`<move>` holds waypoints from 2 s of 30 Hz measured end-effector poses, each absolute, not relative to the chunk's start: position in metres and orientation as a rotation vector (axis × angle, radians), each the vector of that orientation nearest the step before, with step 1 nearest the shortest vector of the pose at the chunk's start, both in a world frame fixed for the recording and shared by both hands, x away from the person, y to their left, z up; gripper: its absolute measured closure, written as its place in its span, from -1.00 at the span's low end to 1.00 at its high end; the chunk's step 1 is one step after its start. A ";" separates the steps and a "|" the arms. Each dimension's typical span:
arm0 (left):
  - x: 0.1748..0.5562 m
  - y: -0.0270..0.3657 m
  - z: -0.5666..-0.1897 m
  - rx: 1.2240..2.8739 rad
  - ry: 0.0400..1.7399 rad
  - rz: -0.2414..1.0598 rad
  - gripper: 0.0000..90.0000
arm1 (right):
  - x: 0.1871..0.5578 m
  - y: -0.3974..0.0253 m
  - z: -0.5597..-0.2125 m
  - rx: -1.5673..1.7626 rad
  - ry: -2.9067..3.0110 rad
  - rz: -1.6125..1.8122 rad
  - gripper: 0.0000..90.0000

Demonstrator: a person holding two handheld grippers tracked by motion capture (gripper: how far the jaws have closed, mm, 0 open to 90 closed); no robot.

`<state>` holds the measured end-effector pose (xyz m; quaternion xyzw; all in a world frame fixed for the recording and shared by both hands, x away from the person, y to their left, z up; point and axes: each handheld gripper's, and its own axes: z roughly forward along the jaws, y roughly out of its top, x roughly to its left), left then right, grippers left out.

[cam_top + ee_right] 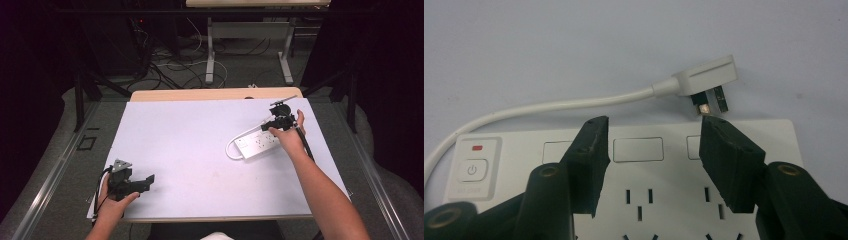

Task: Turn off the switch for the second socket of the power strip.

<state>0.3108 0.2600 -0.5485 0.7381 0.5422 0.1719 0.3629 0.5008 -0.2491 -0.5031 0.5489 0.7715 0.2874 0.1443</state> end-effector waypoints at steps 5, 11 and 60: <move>0.310 0.261 -0.548 1.904 1.398 0.443 -0.82 | 0.496 -0.249 -0.497 1.538 2.211 0.817 0.12; 0.310 0.260 -0.548 1.901 1.397 0.442 -0.82 | 0.494 -0.247 -0.493 1.523 2.224 0.849 0.14; 0.310 0.259 -0.548 1.902 1.398 0.447 -0.82 | 0.381 -0.241 -0.457 1.229 2.201 1.164 -0.67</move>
